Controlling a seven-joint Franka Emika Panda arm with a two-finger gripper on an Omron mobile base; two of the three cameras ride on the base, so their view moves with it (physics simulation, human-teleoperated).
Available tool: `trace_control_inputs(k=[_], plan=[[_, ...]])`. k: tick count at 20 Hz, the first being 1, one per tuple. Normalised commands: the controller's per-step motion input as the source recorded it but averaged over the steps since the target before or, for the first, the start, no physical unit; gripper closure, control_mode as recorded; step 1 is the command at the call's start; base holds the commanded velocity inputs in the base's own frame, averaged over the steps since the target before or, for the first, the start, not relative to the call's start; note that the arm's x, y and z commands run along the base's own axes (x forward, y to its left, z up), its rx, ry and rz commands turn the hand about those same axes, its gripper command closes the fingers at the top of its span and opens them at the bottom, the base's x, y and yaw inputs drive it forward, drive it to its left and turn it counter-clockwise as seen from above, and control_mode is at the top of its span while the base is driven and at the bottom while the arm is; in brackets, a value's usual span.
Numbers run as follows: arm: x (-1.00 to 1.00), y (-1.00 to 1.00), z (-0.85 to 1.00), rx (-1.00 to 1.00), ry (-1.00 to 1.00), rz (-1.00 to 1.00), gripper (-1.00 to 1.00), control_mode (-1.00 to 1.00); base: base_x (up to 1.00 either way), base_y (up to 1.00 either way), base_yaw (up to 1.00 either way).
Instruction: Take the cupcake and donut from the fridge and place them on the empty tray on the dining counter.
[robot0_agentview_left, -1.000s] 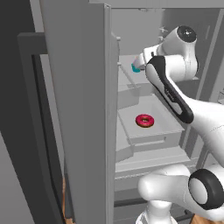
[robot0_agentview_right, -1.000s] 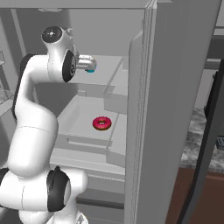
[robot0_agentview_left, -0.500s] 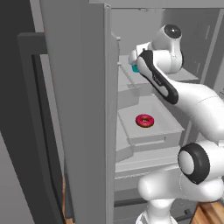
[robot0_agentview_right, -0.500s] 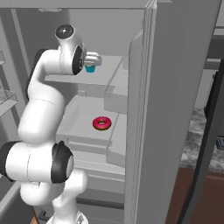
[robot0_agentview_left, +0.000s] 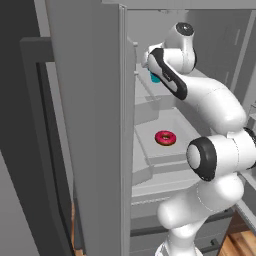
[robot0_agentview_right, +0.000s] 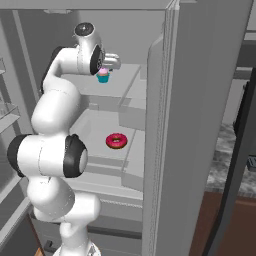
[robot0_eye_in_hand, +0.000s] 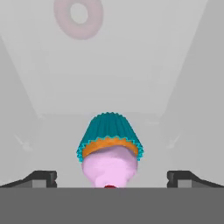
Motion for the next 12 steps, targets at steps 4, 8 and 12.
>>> trace_control_inputs(k=[4, 8, 12], plan=[[0.21, 0.0, -0.07, 0.0, 0.02, 0.0, -1.0, -1.0, 0.0, 0.0, 0.0], [0.0, 0.0, -0.02, 0.0, 0.02, 0.0, -1.0, -1.0, 0.0, 0.0, 0.0], [0.0, 0.0, -0.13, 0.0, 0.02, 0.0, -1.0, -1.0, 0.0, 0.0, 0.0]])
